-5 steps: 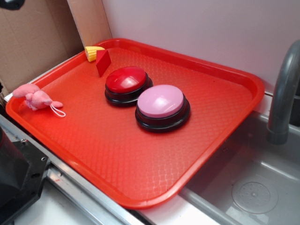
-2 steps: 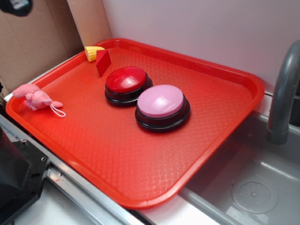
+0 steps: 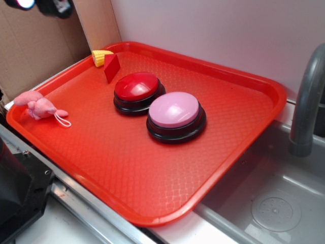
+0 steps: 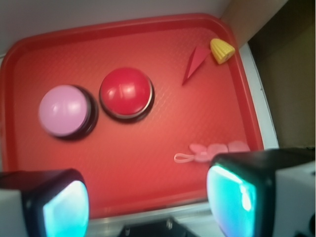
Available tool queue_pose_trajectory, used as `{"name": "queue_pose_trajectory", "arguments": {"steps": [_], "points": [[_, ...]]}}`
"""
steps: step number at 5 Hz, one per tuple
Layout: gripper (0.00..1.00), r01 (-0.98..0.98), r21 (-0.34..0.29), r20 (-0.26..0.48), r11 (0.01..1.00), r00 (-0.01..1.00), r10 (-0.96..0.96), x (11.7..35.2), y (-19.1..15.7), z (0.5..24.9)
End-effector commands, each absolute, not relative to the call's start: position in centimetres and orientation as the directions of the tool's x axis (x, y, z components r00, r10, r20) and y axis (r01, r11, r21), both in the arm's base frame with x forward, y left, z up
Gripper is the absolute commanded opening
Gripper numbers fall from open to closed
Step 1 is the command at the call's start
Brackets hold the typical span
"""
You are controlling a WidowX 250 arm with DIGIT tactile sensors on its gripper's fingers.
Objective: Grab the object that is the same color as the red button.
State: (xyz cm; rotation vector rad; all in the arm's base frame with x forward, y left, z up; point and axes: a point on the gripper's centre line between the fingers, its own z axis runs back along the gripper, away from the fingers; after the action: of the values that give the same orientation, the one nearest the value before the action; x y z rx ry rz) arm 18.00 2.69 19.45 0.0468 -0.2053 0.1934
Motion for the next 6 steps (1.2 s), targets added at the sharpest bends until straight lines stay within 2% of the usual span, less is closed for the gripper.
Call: {"name": "queue_pose_trajectory", "arguments": {"steps": [1,2,3,4,5,6], "points": [[1.00,-0.445,-0.033,0.259,0.895,0.861,0.438,22.7,7.0,16.2],[1.00,-0.499,0.002,0.273,0.866,0.834,0.480,25.0,8.7,13.9],[1.00,-0.534,-0.016,0.273,0.845,0.811,0.518,26.6,10.0,11.8],[1.00,-0.573,-0.005,0.286,0.820,0.785,0.550,27.9,11.3,9.3],[1.00,-0.597,0.002,0.295,0.802,0.767,0.570,28.4,12.2,8.0],[1.00,-0.608,-0.071,0.271,0.791,0.751,0.601,29.0,13.5,6.1]]}}
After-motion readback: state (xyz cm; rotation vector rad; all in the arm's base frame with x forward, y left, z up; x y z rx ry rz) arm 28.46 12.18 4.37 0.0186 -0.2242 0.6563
